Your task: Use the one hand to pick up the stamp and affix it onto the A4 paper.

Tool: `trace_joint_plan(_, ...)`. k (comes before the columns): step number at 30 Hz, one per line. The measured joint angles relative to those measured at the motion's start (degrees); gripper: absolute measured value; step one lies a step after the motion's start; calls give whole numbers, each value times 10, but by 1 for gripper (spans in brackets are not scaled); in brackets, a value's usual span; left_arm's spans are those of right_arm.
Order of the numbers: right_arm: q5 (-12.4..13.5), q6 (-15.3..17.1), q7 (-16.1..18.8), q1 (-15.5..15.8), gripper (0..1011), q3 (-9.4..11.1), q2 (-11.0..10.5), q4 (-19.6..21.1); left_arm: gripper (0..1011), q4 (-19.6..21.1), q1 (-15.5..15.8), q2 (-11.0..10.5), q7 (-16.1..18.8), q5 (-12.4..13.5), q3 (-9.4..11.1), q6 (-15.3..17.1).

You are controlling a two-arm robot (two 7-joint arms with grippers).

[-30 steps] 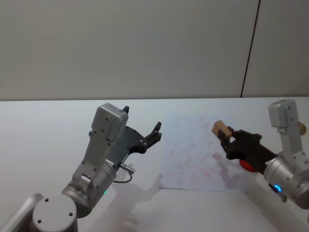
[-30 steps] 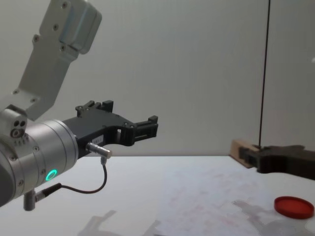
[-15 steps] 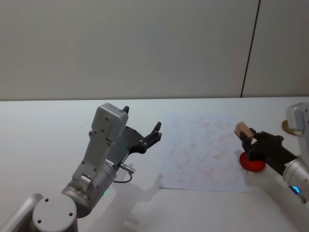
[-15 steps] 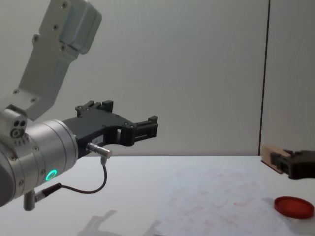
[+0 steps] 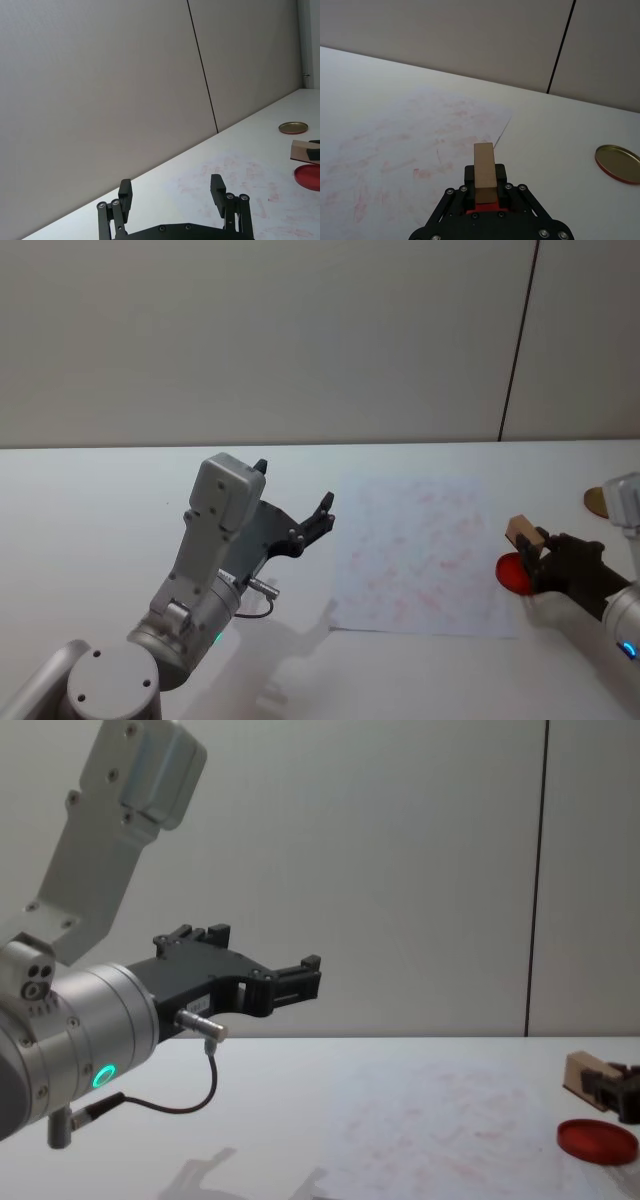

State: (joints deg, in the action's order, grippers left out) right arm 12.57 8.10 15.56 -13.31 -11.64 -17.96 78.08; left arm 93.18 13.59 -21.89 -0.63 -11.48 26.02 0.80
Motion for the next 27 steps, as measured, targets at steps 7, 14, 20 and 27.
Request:
trace_joint_plan(7, -1, 4, 0, 4, 219, 1, -3, -6, 993, 0, 0, 0, 0, 0, 0, 0)
trace_joint_plan(14, -1, 8, 0, 8, 233, 2, -4, -7, 993, 0, 0, 0, 0, 0, 0, 0)
trace_joint_plan(20, -2, 12, 0, 8, 391, 2, -5, -8, 993, 0, 0, 0, 0, 0, 0, 0)
trace_joint_plan(27, -3, 13, 0, 9, 623, 2, -5, -9, 993, 0, 0, 0, 0, 0, 0, 0)
